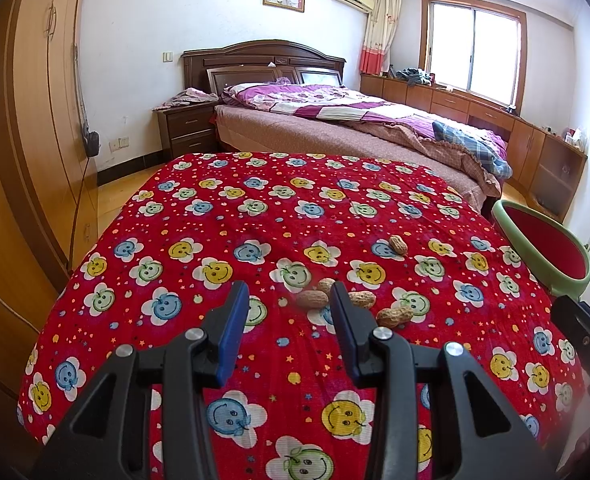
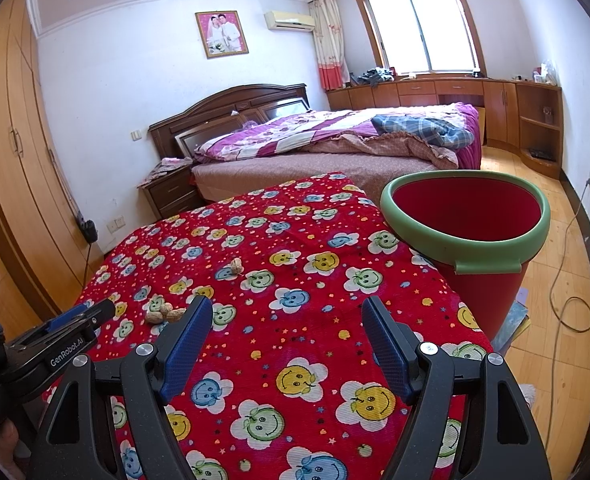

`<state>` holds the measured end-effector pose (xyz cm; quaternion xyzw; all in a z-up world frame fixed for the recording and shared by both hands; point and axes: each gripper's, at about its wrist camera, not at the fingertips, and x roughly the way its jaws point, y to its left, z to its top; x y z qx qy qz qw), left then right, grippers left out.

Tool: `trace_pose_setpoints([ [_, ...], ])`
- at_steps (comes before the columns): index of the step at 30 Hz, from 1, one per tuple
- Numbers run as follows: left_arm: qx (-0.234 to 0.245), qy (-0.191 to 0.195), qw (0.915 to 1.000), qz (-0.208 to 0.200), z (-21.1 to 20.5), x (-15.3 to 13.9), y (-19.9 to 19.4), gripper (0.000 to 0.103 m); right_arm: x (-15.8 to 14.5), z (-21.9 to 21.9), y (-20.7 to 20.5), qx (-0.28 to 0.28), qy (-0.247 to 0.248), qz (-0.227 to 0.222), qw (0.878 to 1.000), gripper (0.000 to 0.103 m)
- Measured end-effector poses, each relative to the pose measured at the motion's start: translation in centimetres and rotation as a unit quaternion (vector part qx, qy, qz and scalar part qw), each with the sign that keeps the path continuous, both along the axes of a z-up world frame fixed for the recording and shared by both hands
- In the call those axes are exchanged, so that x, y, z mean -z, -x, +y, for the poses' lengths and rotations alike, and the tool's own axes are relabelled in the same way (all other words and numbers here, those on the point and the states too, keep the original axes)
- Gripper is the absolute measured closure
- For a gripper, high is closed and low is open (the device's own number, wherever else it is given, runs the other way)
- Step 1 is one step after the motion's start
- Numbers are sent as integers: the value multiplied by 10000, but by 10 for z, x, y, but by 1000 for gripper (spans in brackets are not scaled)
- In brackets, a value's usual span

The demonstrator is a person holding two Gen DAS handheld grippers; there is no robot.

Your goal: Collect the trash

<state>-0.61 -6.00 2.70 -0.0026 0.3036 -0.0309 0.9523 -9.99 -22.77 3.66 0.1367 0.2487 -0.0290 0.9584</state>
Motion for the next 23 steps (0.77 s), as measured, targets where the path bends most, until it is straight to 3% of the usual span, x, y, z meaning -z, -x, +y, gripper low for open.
trace_pose_setpoints([
  [23, 5, 26, 10000, 25, 2, 1, 1, 61, 0, 0, 0, -2, 0, 1, 10000, 25],
])
